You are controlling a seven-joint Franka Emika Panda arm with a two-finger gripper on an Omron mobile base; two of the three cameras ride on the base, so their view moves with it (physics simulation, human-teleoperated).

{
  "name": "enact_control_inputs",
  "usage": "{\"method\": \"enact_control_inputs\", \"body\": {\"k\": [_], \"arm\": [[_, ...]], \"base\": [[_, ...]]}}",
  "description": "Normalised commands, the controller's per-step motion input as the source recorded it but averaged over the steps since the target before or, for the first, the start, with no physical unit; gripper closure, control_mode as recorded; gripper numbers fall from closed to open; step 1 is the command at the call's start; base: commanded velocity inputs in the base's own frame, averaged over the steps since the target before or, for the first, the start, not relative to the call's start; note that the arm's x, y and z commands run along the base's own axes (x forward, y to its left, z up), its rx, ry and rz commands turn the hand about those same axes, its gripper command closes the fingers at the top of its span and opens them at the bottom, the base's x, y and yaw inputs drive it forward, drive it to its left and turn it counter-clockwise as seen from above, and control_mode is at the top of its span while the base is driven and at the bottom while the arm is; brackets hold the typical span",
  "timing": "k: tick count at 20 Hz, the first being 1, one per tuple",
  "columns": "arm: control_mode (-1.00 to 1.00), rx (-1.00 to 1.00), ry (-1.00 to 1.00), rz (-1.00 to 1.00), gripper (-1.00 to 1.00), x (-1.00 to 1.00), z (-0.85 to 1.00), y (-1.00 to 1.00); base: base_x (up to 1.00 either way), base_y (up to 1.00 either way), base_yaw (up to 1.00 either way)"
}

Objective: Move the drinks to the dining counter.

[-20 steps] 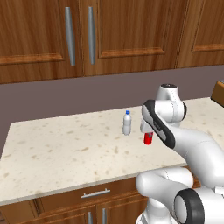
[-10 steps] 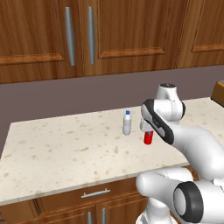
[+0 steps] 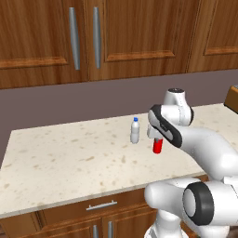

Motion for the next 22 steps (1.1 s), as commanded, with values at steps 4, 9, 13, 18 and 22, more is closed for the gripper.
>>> {"method": "enact_control_inputs", "body": {"k": [4,9,13,18,22], "arm": [[-1.00,0.00,0.00,0.00,-1.00,0.26,-0.08,-0.03],[-1.00,0.00,0.00,0.00,-1.00,0.20,-0.08,-0.06],[-1.00,0.00,0.00,0.00,-1.00,0.17,-0.09,-0.10],[-1.00,0.00,0.00,0.00,-1.00,0.11,-0.13,-0.05],[-1.00,0.00,0.00,0.00,-1.00,0.16,-0.16,0.00]], "base": [[0.00,0.00,0.00],[0.00,0.00,0.00],[0.00,0.00,0.00],[0.00,0.00,0.00],[0.00,0.00,0.00]]}}
